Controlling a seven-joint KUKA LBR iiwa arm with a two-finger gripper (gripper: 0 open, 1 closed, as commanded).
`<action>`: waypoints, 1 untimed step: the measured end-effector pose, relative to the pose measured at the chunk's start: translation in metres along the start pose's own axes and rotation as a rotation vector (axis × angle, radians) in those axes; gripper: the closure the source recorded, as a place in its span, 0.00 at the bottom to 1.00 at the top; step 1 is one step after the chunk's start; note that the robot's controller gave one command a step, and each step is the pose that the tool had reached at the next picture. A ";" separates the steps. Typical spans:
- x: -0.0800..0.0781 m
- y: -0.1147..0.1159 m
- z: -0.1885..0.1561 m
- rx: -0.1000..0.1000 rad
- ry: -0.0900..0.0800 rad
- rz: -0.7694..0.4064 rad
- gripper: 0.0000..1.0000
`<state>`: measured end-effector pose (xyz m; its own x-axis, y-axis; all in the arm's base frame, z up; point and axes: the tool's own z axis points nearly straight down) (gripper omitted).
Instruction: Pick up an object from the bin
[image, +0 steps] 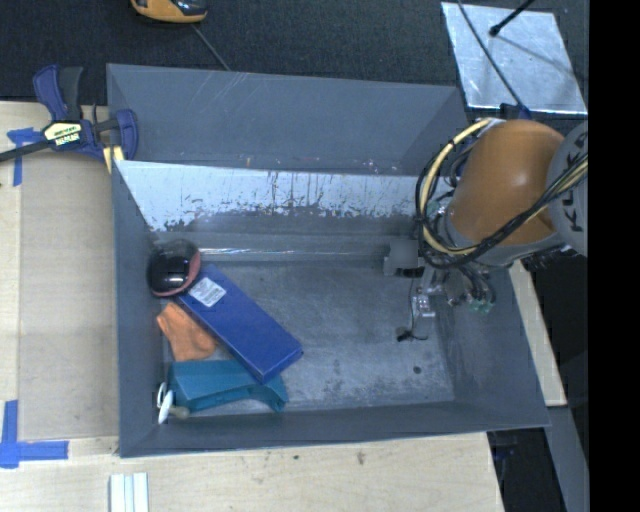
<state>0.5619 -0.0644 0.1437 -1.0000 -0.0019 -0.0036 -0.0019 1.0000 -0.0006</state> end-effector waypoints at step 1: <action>0.000 0.000 0.000 0.000 0.000 0.000 0.00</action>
Offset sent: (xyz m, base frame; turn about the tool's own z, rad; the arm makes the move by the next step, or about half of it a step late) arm -0.0339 0.0668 -0.0442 0.0277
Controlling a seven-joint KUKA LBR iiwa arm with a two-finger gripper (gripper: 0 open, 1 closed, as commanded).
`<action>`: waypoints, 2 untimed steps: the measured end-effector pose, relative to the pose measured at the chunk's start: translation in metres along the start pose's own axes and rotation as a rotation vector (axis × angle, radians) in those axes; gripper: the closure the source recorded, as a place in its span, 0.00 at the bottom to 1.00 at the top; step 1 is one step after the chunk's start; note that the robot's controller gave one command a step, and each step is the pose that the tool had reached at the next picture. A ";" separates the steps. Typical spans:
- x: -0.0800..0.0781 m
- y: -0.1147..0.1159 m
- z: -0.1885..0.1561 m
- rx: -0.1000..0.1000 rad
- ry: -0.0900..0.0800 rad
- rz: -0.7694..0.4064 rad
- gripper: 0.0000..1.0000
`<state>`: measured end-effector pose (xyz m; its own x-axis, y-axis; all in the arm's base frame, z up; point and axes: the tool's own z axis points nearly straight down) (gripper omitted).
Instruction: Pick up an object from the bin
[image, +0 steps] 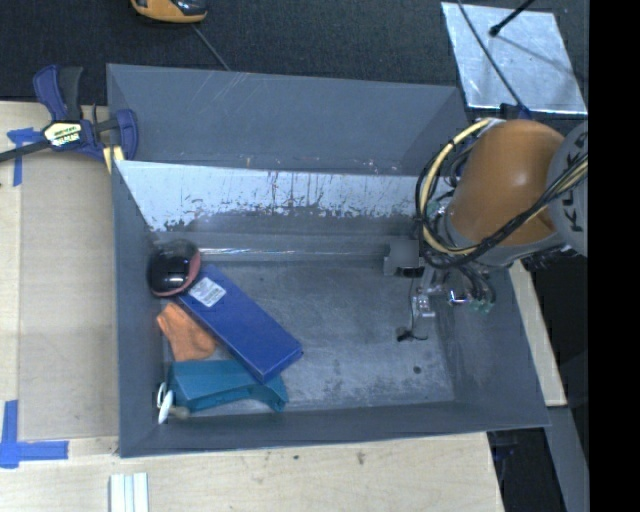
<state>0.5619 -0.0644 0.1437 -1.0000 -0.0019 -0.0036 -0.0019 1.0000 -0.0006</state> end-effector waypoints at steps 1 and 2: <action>0.024 0.046 0.032 0.000 -0.002 0.026 0.00; 0.030 0.069 0.065 -0.002 0.002 0.027 0.00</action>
Offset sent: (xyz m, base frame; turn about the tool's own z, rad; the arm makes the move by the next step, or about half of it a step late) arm -0.0306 0.0690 -0.0670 0.0311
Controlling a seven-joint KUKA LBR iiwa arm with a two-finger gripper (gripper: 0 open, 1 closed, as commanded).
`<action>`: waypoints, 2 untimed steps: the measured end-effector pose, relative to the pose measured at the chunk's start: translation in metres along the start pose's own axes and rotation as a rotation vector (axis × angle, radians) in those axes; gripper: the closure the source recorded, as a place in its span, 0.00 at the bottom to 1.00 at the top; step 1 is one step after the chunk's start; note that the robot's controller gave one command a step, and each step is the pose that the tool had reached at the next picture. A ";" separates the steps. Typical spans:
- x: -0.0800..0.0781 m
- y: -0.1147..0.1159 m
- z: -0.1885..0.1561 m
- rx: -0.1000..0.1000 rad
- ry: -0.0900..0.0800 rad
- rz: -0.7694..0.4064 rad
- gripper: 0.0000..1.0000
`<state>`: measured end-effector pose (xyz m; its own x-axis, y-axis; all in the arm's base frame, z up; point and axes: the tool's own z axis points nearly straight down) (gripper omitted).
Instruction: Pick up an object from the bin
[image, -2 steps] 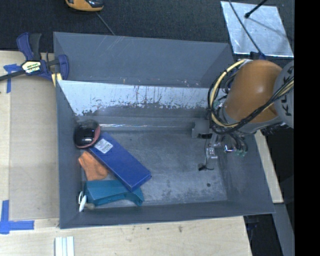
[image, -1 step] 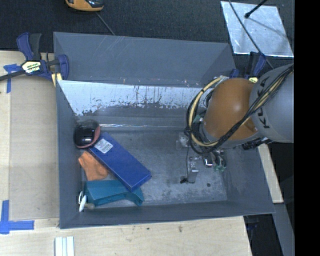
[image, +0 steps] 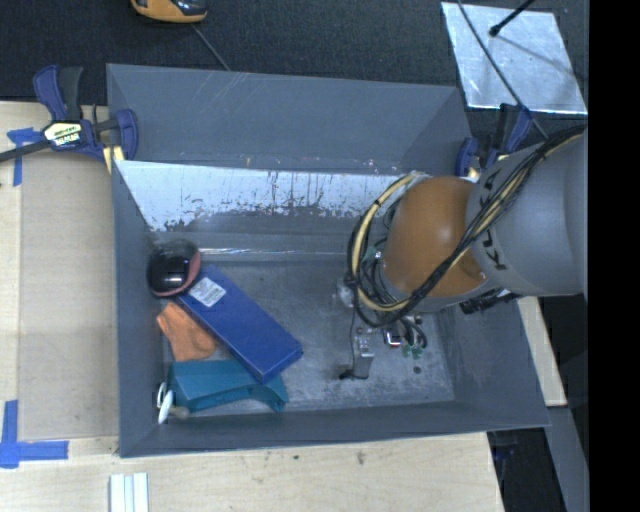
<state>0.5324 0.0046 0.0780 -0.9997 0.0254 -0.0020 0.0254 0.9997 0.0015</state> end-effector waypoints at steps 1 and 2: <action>-0.010 0.021 0.005 0.002 -0.001 -0.106 0.00; 0.027 0.059 -0.010 0.002 0.001 -0.073 0.00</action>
Offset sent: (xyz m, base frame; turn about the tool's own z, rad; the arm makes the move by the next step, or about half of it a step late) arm -0.0473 0.0806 0.0205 -0.0309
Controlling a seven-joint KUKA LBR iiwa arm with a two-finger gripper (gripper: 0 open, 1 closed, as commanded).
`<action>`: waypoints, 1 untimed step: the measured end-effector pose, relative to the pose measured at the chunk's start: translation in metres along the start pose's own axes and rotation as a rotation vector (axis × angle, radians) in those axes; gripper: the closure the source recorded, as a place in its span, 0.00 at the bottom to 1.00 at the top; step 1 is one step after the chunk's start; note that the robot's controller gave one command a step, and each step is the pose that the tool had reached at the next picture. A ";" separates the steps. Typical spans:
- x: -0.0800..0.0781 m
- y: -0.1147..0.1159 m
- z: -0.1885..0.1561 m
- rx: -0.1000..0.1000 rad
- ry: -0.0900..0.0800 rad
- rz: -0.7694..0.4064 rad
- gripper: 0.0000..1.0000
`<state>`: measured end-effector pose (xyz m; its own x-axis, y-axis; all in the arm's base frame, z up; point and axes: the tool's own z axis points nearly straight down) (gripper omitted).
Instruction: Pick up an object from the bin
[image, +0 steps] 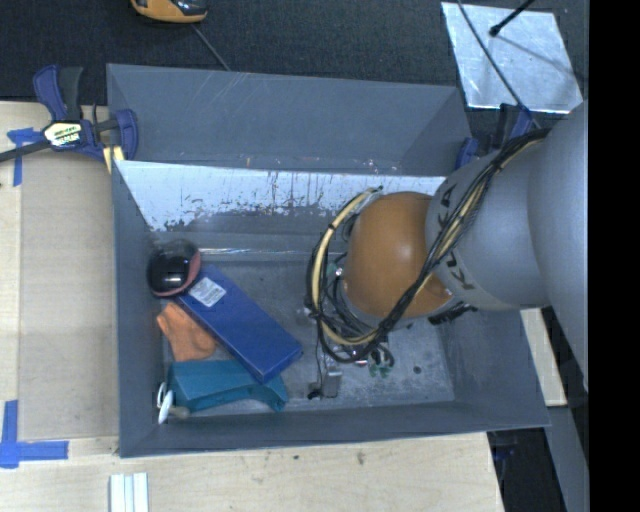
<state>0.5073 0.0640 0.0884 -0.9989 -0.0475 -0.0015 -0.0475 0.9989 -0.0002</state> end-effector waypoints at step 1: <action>0.003 0.016 0.006 0.000 -0.003 -0.104 1.00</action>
Offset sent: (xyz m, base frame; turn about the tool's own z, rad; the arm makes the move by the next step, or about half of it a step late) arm 0.0000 0.0000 0.0000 0.0000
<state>0.5031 0.0798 0.0827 -0.9885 -0.1513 -0.0045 -0.1513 0.9885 -0.0003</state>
